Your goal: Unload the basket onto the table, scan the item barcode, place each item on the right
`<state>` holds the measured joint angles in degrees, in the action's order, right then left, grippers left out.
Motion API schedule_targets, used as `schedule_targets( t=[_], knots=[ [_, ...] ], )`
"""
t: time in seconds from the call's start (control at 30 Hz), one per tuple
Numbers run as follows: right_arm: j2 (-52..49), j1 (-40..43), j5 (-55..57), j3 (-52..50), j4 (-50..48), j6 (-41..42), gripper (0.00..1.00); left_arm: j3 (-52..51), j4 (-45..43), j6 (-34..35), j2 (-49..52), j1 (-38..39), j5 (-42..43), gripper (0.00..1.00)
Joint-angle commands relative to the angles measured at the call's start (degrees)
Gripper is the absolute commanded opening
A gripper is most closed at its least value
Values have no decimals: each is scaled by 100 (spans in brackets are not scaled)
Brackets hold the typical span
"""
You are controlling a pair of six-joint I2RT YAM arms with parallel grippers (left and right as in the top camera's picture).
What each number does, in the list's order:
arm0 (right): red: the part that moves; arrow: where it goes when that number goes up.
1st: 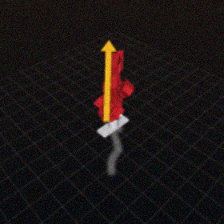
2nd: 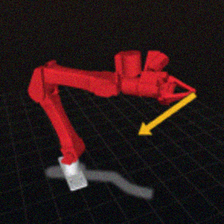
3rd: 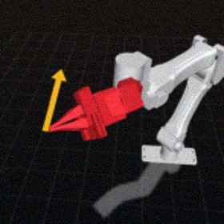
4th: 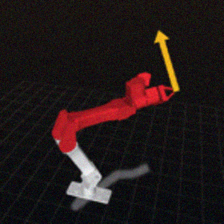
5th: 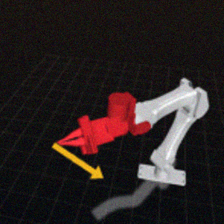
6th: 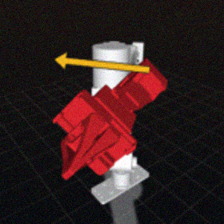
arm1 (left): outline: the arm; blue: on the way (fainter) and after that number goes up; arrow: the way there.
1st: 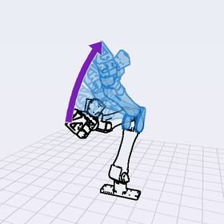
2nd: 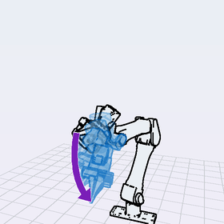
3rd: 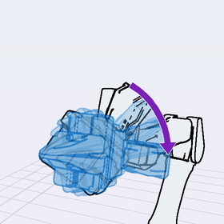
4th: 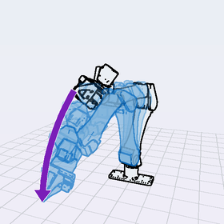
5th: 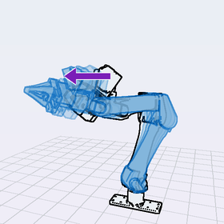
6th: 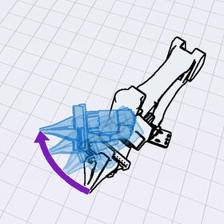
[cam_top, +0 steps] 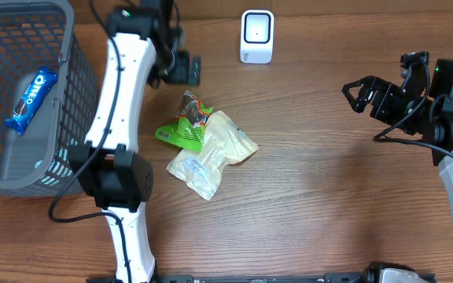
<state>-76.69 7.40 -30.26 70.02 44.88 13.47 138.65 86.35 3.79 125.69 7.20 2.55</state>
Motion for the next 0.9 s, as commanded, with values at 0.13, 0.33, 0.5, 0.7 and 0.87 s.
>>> schedule_targets(
  t=[0.13,0.33,0.5,0.7,0.87],
  knots=[
    [4,-33,-74,168,-17,-15,100,3224,518,-195,-120,-929,-444,100],
    [4,-33,-74,168,26,-15,100,3508,664,-922,-92,-2144,-601,99],
    [4,-33,-74,168,59,-15,100,2758,372,-1023,15,-3217,-662,100],
    [4,-33,-72,168,136,-15,100,1486,-452,-1379,354,-3923,-328,92],
    [4,-33,-76,168,133,9,100,935,-951,-1655,931,-3921,-310,83]
  ],
)
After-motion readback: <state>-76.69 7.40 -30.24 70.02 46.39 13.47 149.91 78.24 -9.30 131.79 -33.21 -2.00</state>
